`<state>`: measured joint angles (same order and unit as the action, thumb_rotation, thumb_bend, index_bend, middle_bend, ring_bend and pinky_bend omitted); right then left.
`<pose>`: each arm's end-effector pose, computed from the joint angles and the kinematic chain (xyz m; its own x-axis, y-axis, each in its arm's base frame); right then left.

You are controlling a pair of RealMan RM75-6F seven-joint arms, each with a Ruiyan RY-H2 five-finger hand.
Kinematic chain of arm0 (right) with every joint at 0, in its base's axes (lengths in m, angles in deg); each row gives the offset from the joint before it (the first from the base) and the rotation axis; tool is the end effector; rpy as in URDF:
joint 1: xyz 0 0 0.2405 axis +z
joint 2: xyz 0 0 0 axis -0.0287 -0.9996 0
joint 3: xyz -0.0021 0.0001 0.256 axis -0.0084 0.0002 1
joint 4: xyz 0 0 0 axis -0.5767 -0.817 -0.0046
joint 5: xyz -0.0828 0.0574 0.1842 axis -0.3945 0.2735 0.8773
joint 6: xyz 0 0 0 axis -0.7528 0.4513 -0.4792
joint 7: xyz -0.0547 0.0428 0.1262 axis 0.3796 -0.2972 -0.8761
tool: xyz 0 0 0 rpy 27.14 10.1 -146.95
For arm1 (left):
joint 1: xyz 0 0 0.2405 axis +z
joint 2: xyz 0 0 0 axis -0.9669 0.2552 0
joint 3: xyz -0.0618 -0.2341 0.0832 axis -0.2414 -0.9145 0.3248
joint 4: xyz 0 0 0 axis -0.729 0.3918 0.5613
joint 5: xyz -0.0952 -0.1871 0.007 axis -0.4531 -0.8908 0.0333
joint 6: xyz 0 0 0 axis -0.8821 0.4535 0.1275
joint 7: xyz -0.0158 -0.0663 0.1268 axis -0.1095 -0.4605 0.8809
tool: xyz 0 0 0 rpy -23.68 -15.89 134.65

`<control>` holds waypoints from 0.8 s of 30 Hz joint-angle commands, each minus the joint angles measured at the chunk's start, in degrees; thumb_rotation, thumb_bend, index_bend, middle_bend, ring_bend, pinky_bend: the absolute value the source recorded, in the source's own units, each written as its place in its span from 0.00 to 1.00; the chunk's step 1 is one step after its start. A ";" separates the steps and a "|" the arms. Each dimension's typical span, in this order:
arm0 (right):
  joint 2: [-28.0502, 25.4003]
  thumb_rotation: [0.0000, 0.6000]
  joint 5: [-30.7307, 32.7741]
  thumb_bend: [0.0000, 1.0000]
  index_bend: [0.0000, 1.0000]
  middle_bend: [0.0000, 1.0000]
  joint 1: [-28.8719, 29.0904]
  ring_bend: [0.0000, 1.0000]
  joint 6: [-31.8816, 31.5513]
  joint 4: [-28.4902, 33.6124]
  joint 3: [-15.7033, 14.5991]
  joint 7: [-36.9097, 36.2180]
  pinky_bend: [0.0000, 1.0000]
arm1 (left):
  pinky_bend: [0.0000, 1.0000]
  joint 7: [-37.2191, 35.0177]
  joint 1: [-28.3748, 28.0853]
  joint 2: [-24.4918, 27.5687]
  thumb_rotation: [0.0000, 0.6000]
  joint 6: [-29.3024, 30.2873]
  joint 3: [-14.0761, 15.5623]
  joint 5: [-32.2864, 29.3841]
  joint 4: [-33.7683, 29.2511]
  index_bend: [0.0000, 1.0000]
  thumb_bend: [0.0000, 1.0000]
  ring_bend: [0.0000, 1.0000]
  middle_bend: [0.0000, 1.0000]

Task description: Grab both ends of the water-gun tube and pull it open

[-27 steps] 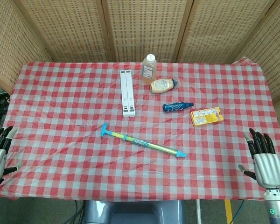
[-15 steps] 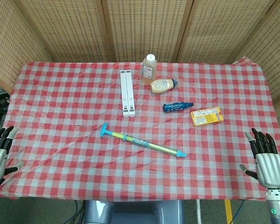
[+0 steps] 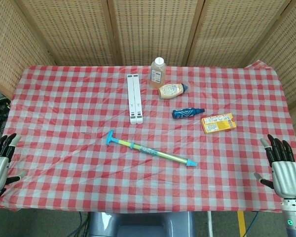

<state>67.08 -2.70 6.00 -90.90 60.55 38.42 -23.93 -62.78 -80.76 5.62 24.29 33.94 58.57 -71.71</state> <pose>-0.3060 -0.1851 0.1574 0.4500 0.1051 0.8868 -0.8890 -0.0409 0.4560 -0.3081 0.1831 0.1508 0.4896 0.0066 0.8719 0.8719 -0.0128 -0.4895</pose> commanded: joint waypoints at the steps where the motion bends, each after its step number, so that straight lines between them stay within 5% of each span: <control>1: 0.08 1.00 -0.07 0.09 0.00 0.00 0.09 0.00 0.15 0.02 -0.06 0.23 0.00 | 0.00 -0.12 0.01 0.02 1.00 -0.07 -0.03 -0.18 0.07 0.00 0.10 0.00 0.00; 7: 0.24 1.00 0.20 0.09 0.00 0.00 0.31 0.00 0.68 -0.29 -0.03 0.15 0.00 | 0.00 0.13 -0.50 0.15 1.00 -0.63 -0.32 -0.33 -0.59 0.00 0.10 0.00 0.00; 13: 0.73 1.00 2.15 0.08 0.00 0.00 0.92 0.00 1.54 -1.92 1.27 -1.62 0.00 | 0.04 5.15 -4.38 -3.32 1.00 -2.44 -4.76 -3.32 -0.91 0.00 0.13 0.07 0.03; 19: 1.15 1.00 4.02 0.08 0.02 0.00 1.70 0.00 3.47 -3.32 1.91 -2.20 0.00 | 0.44 10.45 -10.94 -6.56 1.00 -8.85 -8.69 -6.89 -0.22 0.04 0.14 0.55 0.54; 24: 1.55 1.00 4.97 0.08 0.03 0.00 2.06 0.00 4.45 -4.14 2.13 -2.44 0.00 | 0.64 13.50 -14.99 -6.50 1.00 -14.70 -10.10 -10.27 -1.57 0.24 0.15 0.76 0.80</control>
<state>68.56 2.15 7.99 -86.58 56.53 40.50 -26.31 -51.05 -93.49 -0.53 12.23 25.02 50.25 -72.55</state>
